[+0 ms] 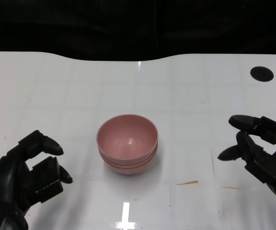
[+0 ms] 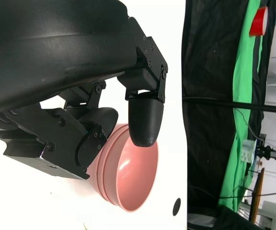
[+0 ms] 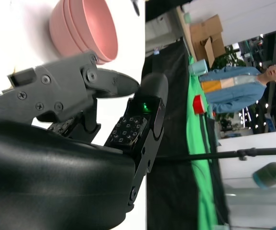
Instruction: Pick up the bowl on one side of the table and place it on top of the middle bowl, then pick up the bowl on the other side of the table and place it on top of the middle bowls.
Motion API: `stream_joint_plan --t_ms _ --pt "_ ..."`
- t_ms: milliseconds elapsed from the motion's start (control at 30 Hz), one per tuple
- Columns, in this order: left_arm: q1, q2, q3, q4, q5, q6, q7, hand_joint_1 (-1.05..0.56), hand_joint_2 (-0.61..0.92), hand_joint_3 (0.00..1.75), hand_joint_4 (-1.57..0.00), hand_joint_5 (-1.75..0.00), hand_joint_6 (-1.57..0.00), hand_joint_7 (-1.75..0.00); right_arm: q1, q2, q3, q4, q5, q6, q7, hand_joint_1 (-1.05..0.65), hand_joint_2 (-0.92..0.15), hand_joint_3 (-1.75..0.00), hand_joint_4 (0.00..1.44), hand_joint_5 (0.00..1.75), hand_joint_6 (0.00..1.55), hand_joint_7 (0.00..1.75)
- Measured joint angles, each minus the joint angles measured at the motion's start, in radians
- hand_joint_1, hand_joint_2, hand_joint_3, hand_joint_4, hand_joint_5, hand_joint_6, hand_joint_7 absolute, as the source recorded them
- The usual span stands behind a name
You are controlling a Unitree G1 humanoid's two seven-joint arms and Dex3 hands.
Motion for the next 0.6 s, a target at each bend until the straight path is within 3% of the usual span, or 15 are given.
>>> stream_joint_plan --t_ms 167,300,600 --pt "-0.003 0.017 0.023 0.009 -0.024 0.001 -0.018 0.03 0.65 1.26 -0.75 -1.75 -0.58 -1.75 0.025 0.036 0.009 0.000 -0.013 0.000 0.008 -0.02 -0.59 -1.05 0.86 1.74 0.79 1.37" --pt "-0.003 0.028 0.029 0.013 -0.035 0.001 -0.033 0.02 0.65 1.25 -0.75 -1.75 -0.58 -1.75 0.050 0.058 0.030 0.020 -0.075 -0.067 0.030 -0.10 -0.54 -1.11 0.86 1.75 0.68 1.59" --pt "-0.005 0.034 0.031 0.034 -0.035 -0.011 -0.040 0.02 0.66 1.24 -0.73 -1.75 -0.58 -1.75 0.040 0.059 0.032 0.096 -0.113 -0.145 0.106 -0.20 -0.54 -1.03 0.87 1.75 0.63 1.67"
